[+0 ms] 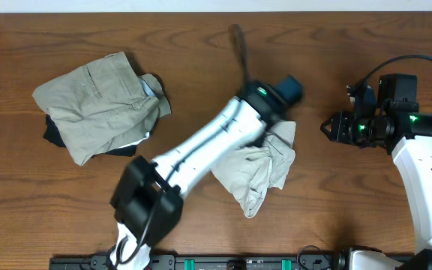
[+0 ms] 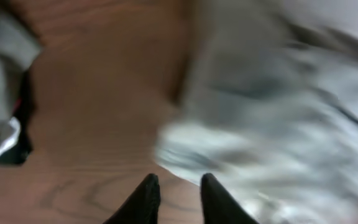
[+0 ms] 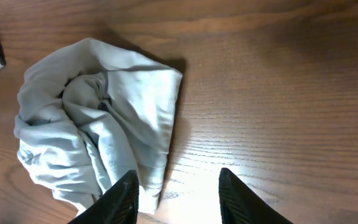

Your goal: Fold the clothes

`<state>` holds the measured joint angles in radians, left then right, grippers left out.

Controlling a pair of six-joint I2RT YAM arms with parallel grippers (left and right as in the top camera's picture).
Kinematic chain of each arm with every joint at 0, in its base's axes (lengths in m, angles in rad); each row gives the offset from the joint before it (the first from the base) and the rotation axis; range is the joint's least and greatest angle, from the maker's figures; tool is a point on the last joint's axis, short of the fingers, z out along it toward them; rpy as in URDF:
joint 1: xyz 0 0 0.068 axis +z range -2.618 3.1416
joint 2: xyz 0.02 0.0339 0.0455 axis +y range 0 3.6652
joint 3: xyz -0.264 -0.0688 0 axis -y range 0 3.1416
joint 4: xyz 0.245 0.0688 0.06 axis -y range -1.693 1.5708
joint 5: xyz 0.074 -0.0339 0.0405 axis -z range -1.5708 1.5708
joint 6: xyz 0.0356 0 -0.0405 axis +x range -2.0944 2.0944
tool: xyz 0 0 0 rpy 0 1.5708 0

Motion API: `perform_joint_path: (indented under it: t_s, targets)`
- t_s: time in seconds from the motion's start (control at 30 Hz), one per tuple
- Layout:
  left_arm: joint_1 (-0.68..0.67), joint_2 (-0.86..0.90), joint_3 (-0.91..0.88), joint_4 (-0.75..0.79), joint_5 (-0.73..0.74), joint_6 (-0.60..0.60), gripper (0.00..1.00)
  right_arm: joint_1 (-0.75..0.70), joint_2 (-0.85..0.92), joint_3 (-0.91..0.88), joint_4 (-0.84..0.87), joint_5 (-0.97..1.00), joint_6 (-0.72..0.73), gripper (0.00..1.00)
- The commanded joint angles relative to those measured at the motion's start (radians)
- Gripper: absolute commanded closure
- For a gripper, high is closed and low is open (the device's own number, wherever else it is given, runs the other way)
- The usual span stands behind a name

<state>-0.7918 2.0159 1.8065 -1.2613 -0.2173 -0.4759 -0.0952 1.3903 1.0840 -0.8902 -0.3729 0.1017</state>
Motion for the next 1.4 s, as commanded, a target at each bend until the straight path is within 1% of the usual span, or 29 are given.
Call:
perform_joint_path:
  t_s: [0.0, 0.1, 0.13, 0.2, 0.27, 0.33, 0.57, 0.73, 0.9, 0.97, 1.03, 1.13, 1.2, 1.3, 1.37]
  targets:
    - [0.09, -0.003, -0.084, 0.055, -0.018, -0.028, 0.85, -0.006, 0.001, 0.0, 0.0, 0.006, -0.002, 0.6]
    - [0.156, -0.001, -0.186, 0.169, 0.102, 0.04, 0.9, -0.006, 0.001, 0.0, -0.005, 0.006, -0.002, 0.6]
    - [0.175, -0.001, -0.224, 0.204, 0.174, 0.065, 0.93, -0.006, 0.001, 0.0, -0.008, 0.006, -0.002, 0.6]
    - [0.194, -0.001, -0.272, 0.25, 0.312, 0.103, 0.94, -0.006, 0.001, 0.0, -0.014, 0.006, -0.002, 0.6]
    - [0.192, -0.002, -0.274, 0.261, 0.403, 0.122, 0.94, -0.006, 0.001, 0.0, -0.015, 0.006, -0.002, 0.6]
    - [0.173, -0.014, -0.246, 0.262, 0.464, 0.128, 0.94, -0.006, 0.001, 0.0, -0.015, 0.006, -0.002, 0.6]
    - [0.025, -0.071, -0.082, 0.286, 0.497, 0.128, 0.94, -0.006, 0.001, 0.0, -0.01, 0.006, -0.002, 0.6]
    - [-0.074, -0.071, -0.074, 0.376, 0.532, 0.14, 0.94, -0.006, 0.001, 0.0, -0.007, 0.006, -0.002, 0.6]
    - [-0.127, -0.071, -0.073, 0.392, 0.531, 0.221, 0.94, -0.006, 0.001, 0.0, -0.008, 0.006, -0.002, 0.6]
    - [-0.124, -0.079, -0.066, 0.343, 0.48, 0.231, 0.94, -0.006, 0.001, 0.0, -0.008, 0.001, -0.002, 0.59]
    - [-0.106, -0.099, -0.051, 0.249, 0.354, 0.202, 0.94, -0.005, 0.001, 0.0, -0.013, -0.048, -0.024, 0.58]
    - [-0.059, -0.154, -0.047, 0.124, 0.156, 0.124, 0.94, 0.006, 0.001, 0.0, -0.01, -0.155, -0.082, 0.58]
    - [-0.005, -0.213, -0.047, 0.055, 0.03, 0.075, 0.94, 0.028, 0.001, 0.0, 0.014, -0.23, -0.101, 0.67]
    - [0.078, -0.293, -0.047, 0.016, -0.063, 0.051, 0.94, 0.086, 0.001, 0.0, 0.054, -0.268, -0.103, 0.69]
    - [0.145, -0.348, -0.047, 0.013, -0.073, 0.051, 0.94, 0.156, 0.002, 0.0, 0.083, -0.259, -0.103, 0.69]
